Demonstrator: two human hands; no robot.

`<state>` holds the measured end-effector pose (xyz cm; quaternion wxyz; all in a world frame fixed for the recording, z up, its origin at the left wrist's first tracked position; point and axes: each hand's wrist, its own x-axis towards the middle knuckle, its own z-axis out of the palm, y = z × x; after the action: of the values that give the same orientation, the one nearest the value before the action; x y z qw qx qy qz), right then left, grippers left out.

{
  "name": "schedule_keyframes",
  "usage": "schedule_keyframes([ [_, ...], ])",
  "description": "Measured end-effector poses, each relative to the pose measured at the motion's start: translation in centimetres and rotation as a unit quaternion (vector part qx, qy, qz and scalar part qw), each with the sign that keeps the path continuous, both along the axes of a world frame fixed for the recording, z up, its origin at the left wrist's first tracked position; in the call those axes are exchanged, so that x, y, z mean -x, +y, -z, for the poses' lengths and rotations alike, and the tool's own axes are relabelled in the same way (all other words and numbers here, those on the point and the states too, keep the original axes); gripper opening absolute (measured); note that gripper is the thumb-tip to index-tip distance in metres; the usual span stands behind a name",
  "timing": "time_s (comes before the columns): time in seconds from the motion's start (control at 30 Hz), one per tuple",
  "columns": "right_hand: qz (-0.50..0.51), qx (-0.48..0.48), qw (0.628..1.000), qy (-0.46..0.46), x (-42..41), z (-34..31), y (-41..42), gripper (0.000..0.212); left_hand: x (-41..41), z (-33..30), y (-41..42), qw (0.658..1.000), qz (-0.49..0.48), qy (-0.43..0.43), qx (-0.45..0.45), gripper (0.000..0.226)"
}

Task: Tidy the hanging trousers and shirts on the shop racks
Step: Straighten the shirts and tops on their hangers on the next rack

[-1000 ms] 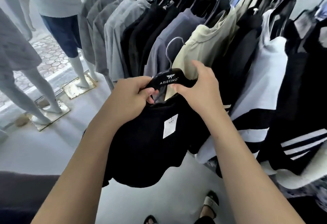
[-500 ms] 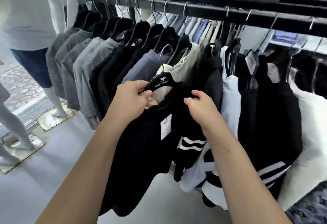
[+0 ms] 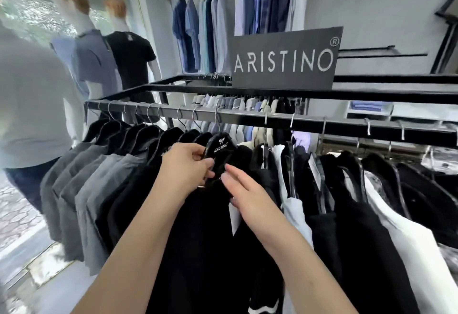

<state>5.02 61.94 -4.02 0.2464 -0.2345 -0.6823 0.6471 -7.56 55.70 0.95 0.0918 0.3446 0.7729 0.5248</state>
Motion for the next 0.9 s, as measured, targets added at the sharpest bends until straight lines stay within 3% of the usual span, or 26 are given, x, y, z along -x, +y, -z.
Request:
schedule_keyframes([
  [0.13,-0.009,-0.029,0.999,0.013,1.5,-2.2,1.2,0.05,0.2,-0.6,2.5,1.0,0.029,0.01,-0.001,0.01],
  [0.2,0.006,-0.046,0.999,0.004,1.8,-2.4,1.9,0.046,0.4,-0.6,3.4,0.999,0.035,0.002,-0.006,0.023],
  [0.3,0.111,-0.076,0.991,-0.011,1.4,-1.9,3.1,0.043,0.6,-0.1,4.5,0.999,0.051,-0.012,-0.002,0.033],
  [0.4,0.224,-0.161,0.958,-0.072,0.3,-0.9,3.3,0.031,1.1,1.4,5.0,0.997,0.07,-0.012,0.008,0.019],
  [0.53,0.238,-0.243,0.933,-0.117,0.3,0.9,2.8,0.027,1.5,4.4,5.1,0.996,0.078,0.037,0.029,0.004],
  [0.63,0.26,-0.263,0.921,-0.122,0.2,1.3,2.9,0.029,1.5,5.8,3.7,0.987,0.076,0.13,0.054,0.03],
  [0.77,0.277,-0.262,0.916,-0.122,-0.5,1.6,2.6,0.031,3.3,7.7,0.8,0.978,0.114,0.154,0.085,0.054],
  [0.9,0.285,-0.296,0.901,-0.136,-1.3,1.6,2.2,0.035,6.9,7.9,-0.7,0.972,0.091,0.2,0.078,0.054],
])
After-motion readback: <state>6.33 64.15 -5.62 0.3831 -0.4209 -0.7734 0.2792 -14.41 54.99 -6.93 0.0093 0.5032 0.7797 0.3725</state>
